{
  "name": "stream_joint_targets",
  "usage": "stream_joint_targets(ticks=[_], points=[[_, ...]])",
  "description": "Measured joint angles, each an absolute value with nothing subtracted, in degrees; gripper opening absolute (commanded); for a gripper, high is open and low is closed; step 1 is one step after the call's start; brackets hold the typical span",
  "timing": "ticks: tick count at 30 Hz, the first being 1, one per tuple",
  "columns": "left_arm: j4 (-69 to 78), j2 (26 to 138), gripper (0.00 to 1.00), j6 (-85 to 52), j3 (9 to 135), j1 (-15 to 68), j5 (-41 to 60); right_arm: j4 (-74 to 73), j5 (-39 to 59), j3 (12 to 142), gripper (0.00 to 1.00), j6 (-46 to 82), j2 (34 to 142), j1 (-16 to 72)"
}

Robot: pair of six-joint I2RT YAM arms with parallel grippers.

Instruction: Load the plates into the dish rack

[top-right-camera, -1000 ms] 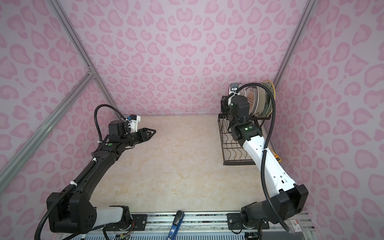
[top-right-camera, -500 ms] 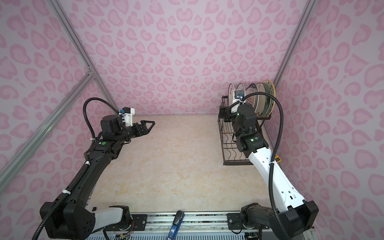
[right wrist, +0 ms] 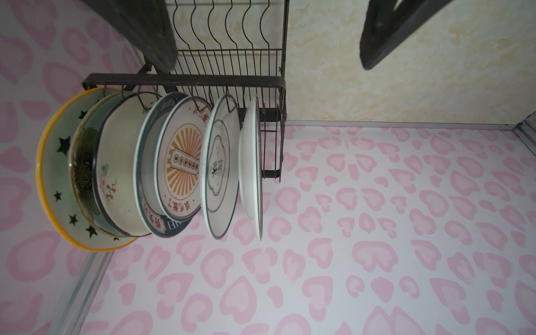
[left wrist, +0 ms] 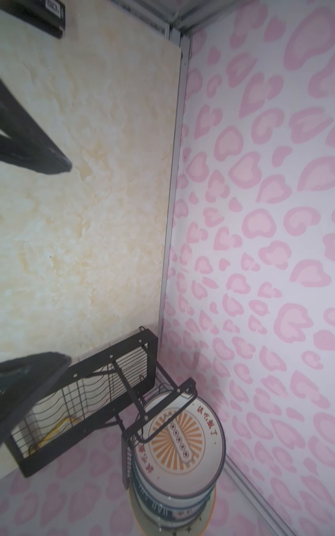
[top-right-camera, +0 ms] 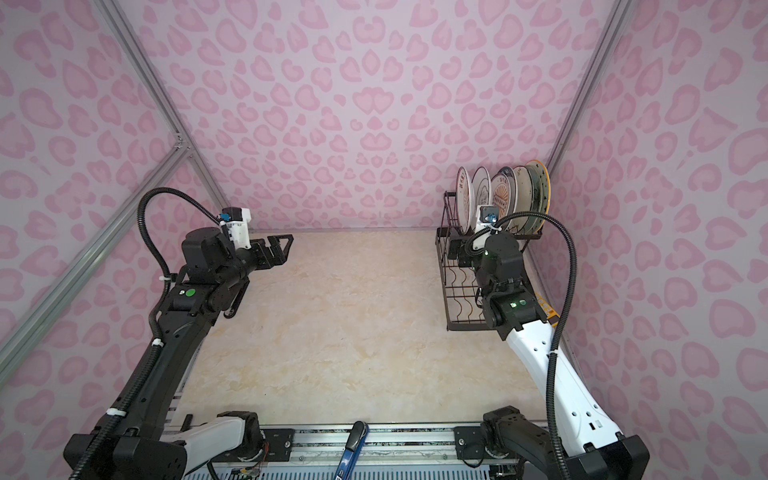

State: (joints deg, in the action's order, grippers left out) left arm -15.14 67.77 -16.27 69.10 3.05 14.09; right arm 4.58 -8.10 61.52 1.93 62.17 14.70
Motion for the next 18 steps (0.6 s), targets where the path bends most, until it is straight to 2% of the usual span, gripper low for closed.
stream_joint_targets(ticks=[4,12,18], points=[[-14.5,67.8,0.97,-15.9,67.0,2.1,8.7,0.6,-5.9,54.5,0.97,2.5,60.2,13.0],[-5.1,60.3,0.98,-19.0,49.8,-3.1,-0.5,-5.5,-2.6,47.7,0.97,4.3,60.1,8.8],[-3.6,59.9,0.98,-19.5,46.0,-5.2,-7.0,-11.0,0.9,41.7,0.97,7.2,60.2,4.4]])
